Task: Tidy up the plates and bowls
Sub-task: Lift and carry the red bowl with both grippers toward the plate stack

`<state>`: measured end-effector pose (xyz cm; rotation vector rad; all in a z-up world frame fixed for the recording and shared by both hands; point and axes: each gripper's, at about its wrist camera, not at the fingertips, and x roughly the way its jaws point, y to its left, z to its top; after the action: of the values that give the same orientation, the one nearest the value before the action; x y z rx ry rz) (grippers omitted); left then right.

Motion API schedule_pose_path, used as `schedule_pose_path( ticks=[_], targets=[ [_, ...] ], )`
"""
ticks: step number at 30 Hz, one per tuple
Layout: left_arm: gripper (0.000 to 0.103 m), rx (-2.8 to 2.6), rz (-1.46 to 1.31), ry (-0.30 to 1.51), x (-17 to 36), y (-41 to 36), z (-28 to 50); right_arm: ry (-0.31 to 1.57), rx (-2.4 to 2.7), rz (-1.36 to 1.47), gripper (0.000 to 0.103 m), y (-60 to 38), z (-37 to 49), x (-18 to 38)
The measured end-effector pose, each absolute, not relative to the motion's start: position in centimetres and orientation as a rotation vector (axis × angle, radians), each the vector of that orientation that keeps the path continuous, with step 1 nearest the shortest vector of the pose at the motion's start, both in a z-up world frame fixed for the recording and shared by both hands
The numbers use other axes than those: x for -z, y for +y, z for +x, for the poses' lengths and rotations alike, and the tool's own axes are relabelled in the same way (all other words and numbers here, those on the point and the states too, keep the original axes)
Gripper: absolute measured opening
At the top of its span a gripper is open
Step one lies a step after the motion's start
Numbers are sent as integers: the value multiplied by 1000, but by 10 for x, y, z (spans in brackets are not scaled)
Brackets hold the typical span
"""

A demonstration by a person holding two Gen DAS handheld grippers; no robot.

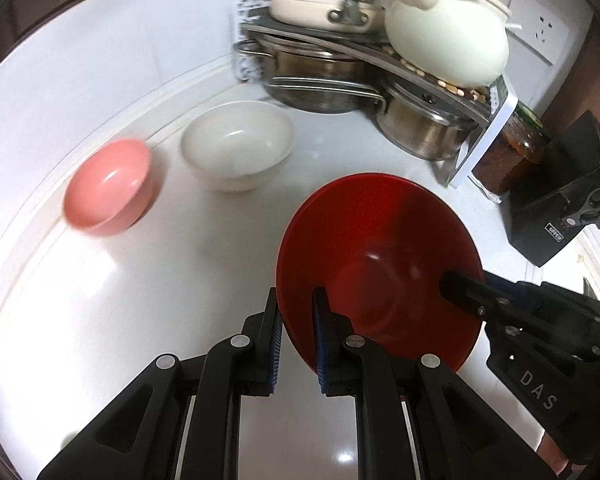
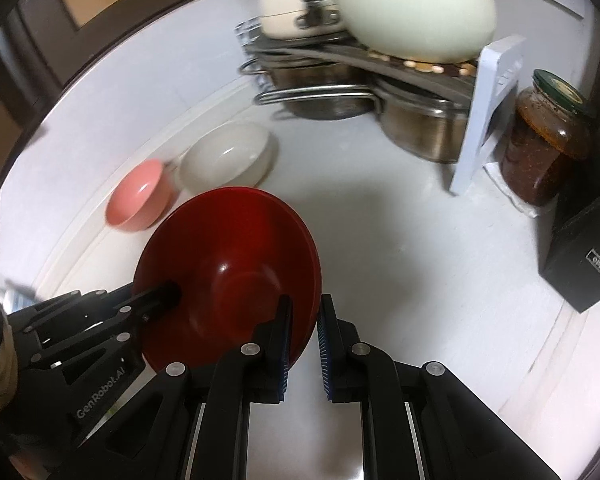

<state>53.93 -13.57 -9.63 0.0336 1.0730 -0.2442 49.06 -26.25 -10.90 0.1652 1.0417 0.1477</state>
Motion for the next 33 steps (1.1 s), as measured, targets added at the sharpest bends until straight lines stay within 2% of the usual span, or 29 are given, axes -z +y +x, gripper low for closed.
schedule_pose_path(
  ticks=[18,33],
  targets=[
    [16,203,3,1120,106,-93,451,1108,-200,94,14,-220,418,123],
    [16,239,22,1180,129,-92,420,1172,-159,104,14,-218,388,140]
  ],
)
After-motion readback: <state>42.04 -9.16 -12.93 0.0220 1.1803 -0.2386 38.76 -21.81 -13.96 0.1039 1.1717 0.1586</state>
